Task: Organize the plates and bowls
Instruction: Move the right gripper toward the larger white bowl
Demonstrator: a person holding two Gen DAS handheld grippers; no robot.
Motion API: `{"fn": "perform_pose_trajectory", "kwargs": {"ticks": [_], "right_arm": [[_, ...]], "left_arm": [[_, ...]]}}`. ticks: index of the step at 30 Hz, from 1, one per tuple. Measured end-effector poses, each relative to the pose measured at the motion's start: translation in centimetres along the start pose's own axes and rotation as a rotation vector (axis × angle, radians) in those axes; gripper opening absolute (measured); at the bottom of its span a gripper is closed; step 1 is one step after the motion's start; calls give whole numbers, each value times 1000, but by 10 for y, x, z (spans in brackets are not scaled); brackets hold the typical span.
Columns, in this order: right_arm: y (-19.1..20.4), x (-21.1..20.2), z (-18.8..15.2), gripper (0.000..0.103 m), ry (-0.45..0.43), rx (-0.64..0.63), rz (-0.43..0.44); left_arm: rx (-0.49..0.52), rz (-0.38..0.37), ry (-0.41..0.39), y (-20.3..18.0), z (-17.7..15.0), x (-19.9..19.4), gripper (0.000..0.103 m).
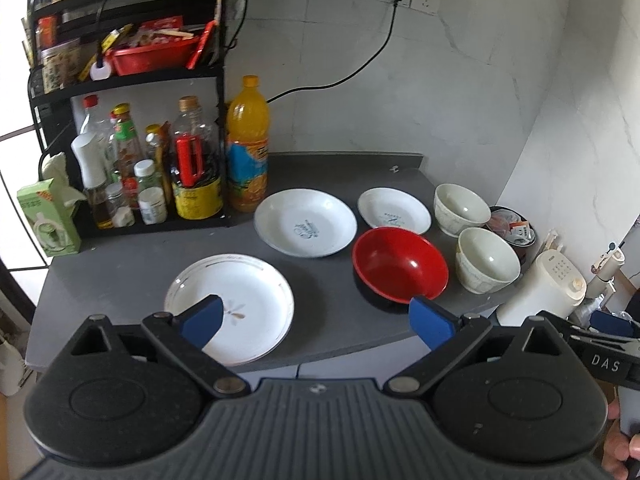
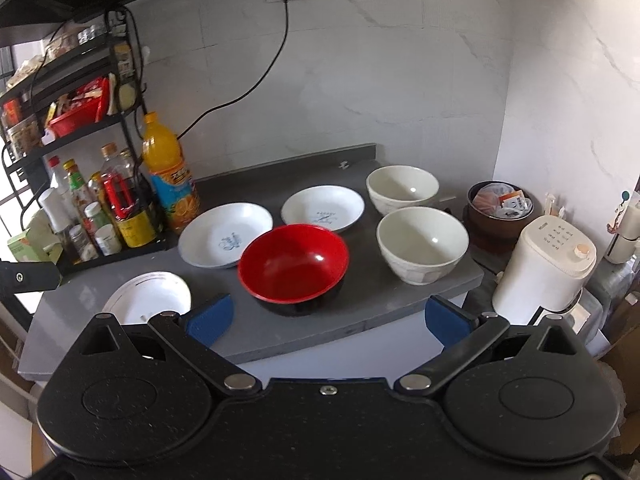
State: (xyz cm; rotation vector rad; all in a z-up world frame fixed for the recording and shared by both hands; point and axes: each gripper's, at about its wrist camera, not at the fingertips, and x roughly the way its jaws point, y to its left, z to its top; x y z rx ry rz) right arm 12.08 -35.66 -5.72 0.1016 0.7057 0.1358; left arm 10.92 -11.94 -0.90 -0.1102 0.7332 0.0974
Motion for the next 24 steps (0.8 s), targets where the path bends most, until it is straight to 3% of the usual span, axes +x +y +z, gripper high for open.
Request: {"fn": "perform_pose_trajectory", "kwargs": {"ticks": [11,24], "right_arm": [[-22,32,11,103,-9,109,-59],[-42,82,28,99,4,269,-197]], "left_arm": [[53,-72,22,-24,29,47,88],[130,-249,44,-47,79,124,76]]}}
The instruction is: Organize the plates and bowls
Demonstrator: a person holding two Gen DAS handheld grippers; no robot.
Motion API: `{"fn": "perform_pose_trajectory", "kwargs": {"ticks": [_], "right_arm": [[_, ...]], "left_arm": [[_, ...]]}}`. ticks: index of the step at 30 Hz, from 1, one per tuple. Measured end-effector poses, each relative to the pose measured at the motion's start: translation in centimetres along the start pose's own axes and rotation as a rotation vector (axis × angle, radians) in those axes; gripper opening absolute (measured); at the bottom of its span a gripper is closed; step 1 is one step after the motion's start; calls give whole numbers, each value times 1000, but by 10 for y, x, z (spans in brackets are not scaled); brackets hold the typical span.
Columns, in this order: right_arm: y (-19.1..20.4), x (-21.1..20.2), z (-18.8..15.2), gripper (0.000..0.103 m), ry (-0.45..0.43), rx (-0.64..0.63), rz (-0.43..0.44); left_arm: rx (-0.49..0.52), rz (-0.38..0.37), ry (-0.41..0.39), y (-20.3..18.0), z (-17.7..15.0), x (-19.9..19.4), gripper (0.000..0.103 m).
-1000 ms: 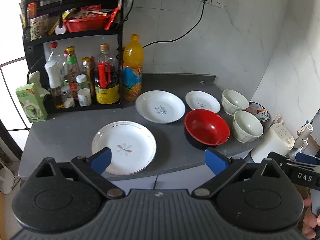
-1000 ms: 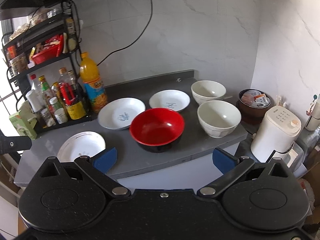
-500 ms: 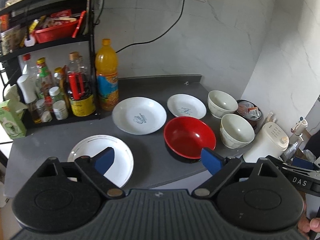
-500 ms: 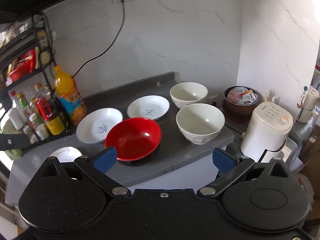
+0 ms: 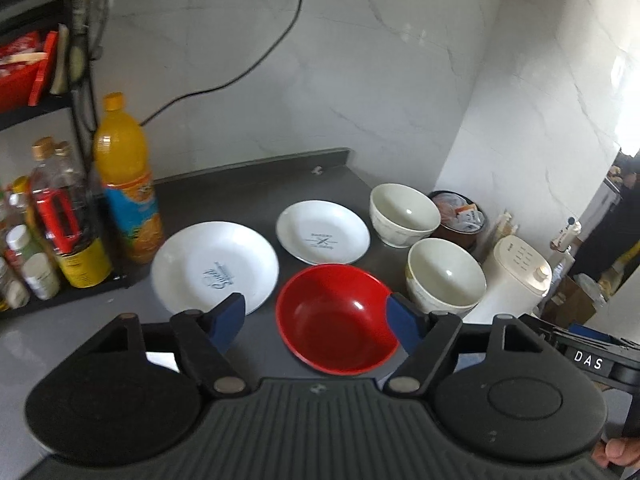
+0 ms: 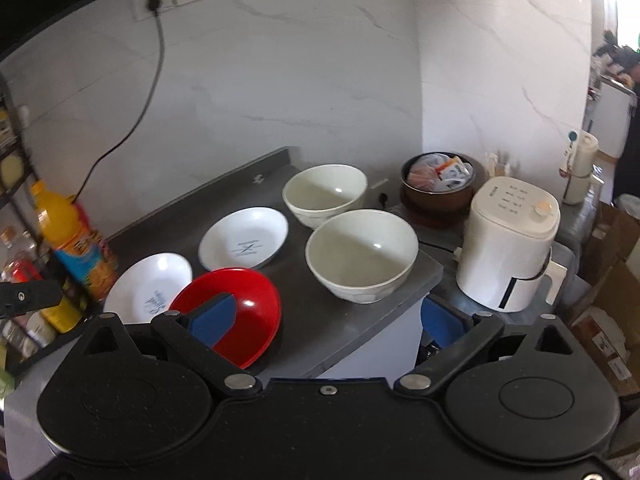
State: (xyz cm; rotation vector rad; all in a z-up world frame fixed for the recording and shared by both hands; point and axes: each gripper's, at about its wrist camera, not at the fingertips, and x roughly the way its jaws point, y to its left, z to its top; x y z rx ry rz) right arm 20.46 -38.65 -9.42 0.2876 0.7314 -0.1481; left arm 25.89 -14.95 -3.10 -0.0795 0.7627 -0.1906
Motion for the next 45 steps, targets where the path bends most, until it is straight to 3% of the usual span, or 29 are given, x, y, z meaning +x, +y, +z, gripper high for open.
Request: {"fn": "perform_pose_trajectory", "kwargs": {"ticks": [11,14,19,31,39,45], "right_arm": [[-30,70,20,91,31,19,-25],[-48,100,27,84,69,21,7],[-72,141,39,82,126,-9,37],[-113,225,48,65,269,-65,119],[-127,248,52,61,309,-80,152],[-135,263,49,43,370,-86,169]], "left_arm": [[3,-62,77,-23,20,76,65],[-5,-58,72,-36,26,98,63],[-54,-49,95,-62,33,137,59],[-164,-16,191,-118,31,234,47],[-197,9,266,-152,25,275,44],[-157,87,274,-172,17,296,39]]}}
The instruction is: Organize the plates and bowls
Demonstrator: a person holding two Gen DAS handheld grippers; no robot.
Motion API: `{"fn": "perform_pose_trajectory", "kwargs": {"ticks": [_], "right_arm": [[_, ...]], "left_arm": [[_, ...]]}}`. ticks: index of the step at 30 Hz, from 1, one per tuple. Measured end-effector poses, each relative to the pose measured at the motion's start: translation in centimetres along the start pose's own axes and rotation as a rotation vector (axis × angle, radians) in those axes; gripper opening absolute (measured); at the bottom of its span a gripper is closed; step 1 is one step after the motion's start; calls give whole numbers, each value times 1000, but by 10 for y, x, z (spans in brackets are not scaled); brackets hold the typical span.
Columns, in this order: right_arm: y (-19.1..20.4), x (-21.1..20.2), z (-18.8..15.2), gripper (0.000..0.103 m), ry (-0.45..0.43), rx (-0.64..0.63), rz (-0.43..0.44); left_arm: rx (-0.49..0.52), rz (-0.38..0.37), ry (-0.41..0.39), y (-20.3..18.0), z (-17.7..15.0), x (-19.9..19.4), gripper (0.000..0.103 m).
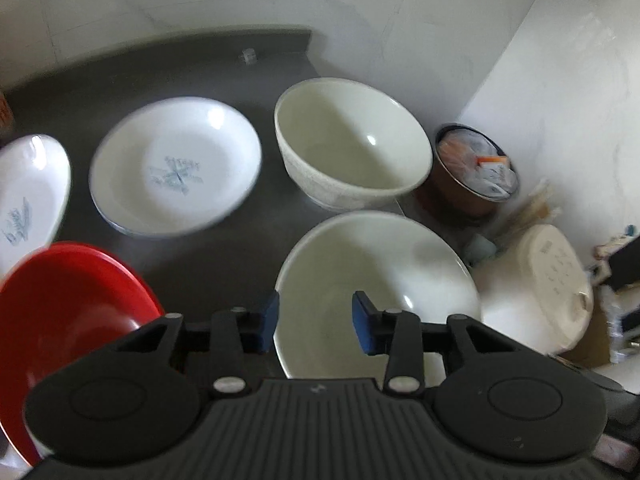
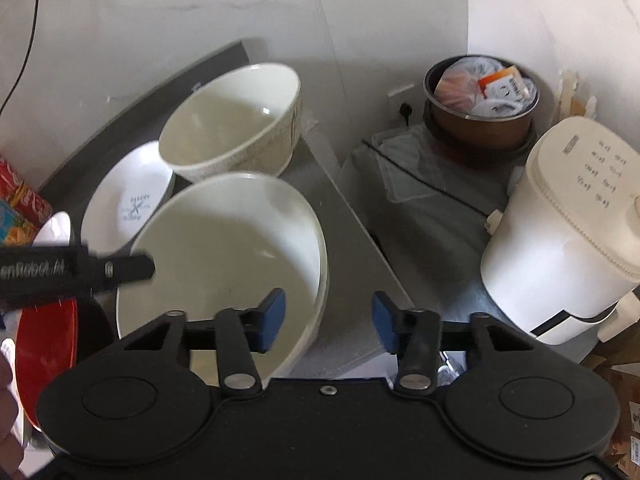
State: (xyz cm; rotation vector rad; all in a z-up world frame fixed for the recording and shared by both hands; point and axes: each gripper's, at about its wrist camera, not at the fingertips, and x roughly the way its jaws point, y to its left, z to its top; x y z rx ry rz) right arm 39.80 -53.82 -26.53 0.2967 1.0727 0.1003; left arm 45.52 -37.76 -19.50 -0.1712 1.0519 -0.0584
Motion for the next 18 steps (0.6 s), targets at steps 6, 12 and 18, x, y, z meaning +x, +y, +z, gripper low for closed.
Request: {"fn": "perform_pose_trajectory", "kwargs": {"ticks": [6,12,18], "right_arm": [[-1,10,-1,34,36,-27,21],[5,14,-1,18,29,-38,50],[-5,10,1,12,9,31,70]], "left_arm": [[23,81,-17,-13,6,6,38],[20,85,-8,-9,2,10,35],[-105,3,19,19,0,12,19]]}}
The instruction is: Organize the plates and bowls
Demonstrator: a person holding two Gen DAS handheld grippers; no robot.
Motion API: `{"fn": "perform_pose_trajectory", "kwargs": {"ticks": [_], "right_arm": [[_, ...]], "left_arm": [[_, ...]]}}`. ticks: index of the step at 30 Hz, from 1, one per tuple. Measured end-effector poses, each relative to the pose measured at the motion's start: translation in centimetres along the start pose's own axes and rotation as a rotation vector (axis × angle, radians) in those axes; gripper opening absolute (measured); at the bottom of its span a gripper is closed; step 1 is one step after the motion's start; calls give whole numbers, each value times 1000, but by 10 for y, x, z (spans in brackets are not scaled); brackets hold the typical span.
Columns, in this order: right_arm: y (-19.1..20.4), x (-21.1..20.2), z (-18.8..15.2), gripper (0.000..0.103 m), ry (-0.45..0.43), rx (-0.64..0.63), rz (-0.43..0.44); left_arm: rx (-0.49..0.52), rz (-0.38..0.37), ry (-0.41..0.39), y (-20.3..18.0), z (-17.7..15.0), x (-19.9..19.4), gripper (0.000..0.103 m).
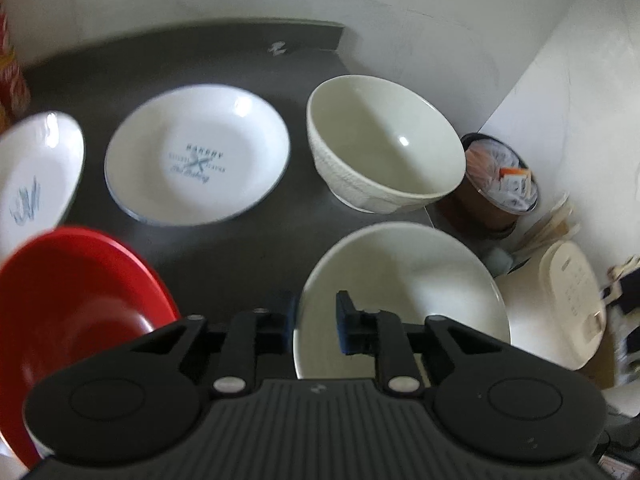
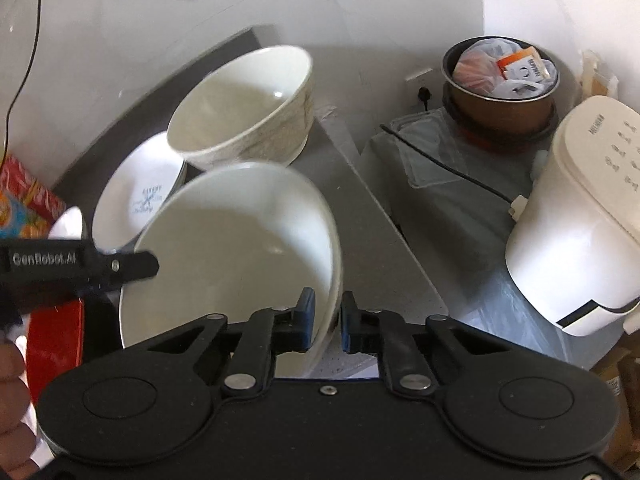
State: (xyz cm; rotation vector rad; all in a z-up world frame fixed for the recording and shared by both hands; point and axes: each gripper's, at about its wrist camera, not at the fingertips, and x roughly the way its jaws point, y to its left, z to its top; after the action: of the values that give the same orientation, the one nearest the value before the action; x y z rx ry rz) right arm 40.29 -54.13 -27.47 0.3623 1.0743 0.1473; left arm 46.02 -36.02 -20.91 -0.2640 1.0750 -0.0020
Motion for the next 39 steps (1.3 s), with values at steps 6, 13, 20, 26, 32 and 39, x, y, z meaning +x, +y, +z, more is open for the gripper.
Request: {"fn": "perform_pose_trajectory", "kwargs": {"ticks": [6,13,20,26,32,39], "right_arm": [[-1,-13,-2,12,-43,12,-17],[18,-30,2,12,-57,14,14],[63,-57,14,12,-95,-17,76],[105,-61,14,12,-101,-37,119],[143,-58,-3,12,-79,-79,124],[169,-49,-28,12,-32,-125,102]], "left_arm": [[-35,-65,13,11,0,-3,8],[-74,-96,-26,25,8,-34,7],[-119,-97,-105,53,19,-91,7],[-149,-79,-141,93,21,-127,7],[-194,-63,-150,132,12,-146,7],[-239,-46,-110,171,-8,-144,7]]}}
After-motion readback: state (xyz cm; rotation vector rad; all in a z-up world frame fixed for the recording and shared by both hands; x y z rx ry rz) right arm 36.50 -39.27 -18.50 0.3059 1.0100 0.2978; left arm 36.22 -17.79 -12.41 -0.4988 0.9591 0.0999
